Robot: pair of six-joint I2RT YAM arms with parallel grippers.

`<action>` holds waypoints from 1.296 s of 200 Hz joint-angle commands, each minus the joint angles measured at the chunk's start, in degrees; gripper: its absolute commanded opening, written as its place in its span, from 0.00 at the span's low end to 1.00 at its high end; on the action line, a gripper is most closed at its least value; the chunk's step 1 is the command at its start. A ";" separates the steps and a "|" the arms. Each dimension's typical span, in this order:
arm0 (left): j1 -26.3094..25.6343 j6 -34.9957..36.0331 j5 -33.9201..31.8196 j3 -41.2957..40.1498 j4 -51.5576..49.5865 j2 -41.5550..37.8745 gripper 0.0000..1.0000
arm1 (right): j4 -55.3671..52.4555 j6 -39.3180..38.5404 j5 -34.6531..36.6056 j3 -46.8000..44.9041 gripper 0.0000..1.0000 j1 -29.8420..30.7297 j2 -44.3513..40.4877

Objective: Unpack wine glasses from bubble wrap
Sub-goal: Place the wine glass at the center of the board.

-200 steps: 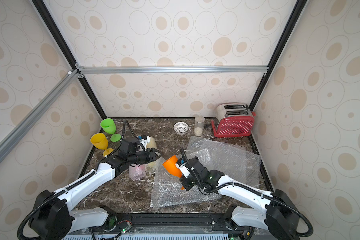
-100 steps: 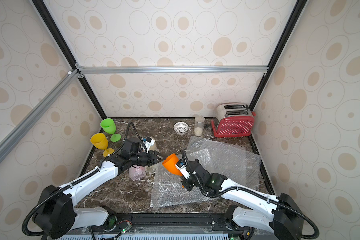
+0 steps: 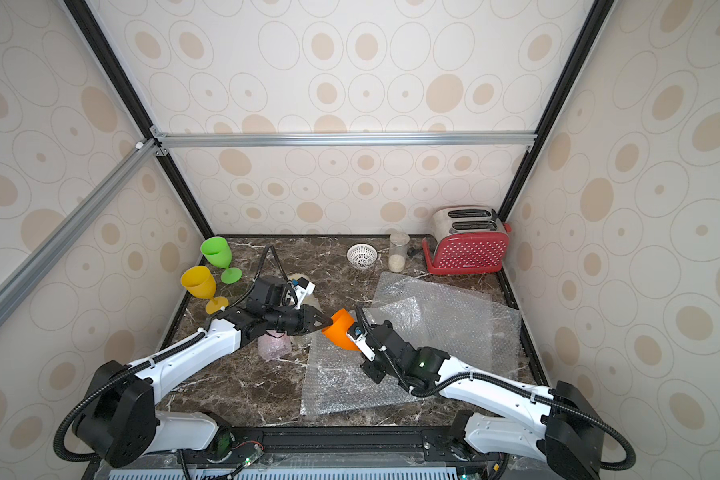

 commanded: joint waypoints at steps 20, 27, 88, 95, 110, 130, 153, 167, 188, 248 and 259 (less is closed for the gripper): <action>-0.91 3.98 0.32 3.03 -3.19 1.28 0.13 | 0.17 -1.81 1.84 2.38 0.12 1.25 0.68; -0.93 4.33 0.05 3.33 -3.73 1.49 0.10 | 0.11 -2.00 1.93 2.47 0.12 1.32 0.77; -1.48 7.22 -3.09 5.29 -8.30 2.55 0.00 | -0.96 -2.93 3.54 3.06 0.14 1.94 1.72; -1.48 7.30 -3.37 5.41 -8.52 2.51 0.00 | -1.09 -2.94 3.59 3.03 0.14 2.02 1.81; -1.48 6.90 -3.69 5.31 -8.12 2.23 0.00 | -1.27 -2.84 3.55 3.13 0.17 2.02 1.90; -1.41 6.04 -3.74 5.17 -6.81 1.64 0.00 | -1.35 -2.55 3.29 3.22 0.20 2.02 1.66; -1.10 5.24 -3.87 4.95 -5.76 0.93 0.00 | -1.57 -2.45 2.59 3.39 0.25 2.02 1.10; -0.61 4.78 -4.14 4.87 -5.47 0.40 0.00 | -1.76 -2.32 2.45 3.53 0.27 2.02 0.69; -0.19 4.83 -5.05 5.80 -6.14 -0.33 0.00 | -2.59 -1.83 2.25 4.10 0.30 2.02 -0.20; 4.03 6.79 -11.93 12.61 -13.64 -4.23 0.00 | -2.29 0.99 4.63 5.32 0.36 1.56 -5.74; 5.48 7.66 -13.92 14.62 -16.11 -4.70 0.00 | -2.93 1.60 4.32 5.95 0.36 1.04 -5.82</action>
